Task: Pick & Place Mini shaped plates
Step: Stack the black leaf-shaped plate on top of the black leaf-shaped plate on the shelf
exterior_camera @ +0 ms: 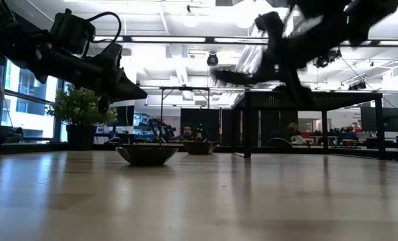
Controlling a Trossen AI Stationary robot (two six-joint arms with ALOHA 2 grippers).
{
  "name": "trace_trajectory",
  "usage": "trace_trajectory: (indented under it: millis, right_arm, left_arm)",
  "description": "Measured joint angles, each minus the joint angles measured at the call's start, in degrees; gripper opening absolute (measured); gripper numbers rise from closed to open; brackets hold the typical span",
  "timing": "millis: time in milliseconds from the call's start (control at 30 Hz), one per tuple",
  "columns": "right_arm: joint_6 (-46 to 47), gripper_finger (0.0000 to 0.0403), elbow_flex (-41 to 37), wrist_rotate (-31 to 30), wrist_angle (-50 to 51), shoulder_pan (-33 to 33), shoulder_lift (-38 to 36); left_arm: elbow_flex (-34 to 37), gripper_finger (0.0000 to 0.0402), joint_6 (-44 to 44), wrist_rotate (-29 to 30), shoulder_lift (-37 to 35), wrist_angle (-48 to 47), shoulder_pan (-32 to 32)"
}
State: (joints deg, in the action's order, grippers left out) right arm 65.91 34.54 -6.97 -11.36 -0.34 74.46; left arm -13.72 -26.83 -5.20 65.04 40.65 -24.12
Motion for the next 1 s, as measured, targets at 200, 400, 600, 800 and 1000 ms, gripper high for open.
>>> trace_trajectory:
  millis: [200,400,600,800,1000]
  right_arm:
    - [-0.21,0.0007,8.96,-19.99,4.24,-3.82,-8.78]
    - [4.01,0.0004,22.94,-28.42,23.34,-17.43,-6.45]
    - [8.01,0.0002,28.13,-22.52,30.40,-30.31,-1.93]
    - [12.33,0.0002,28.76,-15.97,30.57,-35.71,3.87]
    - [14.86,0.0002,28.79,-14.06,32.11,-37.21,6.72]
  left_arm:
    - [0.00,0.0000,-0.02,1.73,0.00,0.14,0.00]
    - [0.00,0.0000,-0.04,2.55,0.00,0.12,0.00]
    - [0.00,0.0000,-0.04,2.74,0.00,0.01,0.00]
    - [-0.02,0.0000,1.31,2.76,0.00,-0.10,0.00]
    - [-0.02,0.0000,1.51,2.72,0.00,-0.10,0.00]
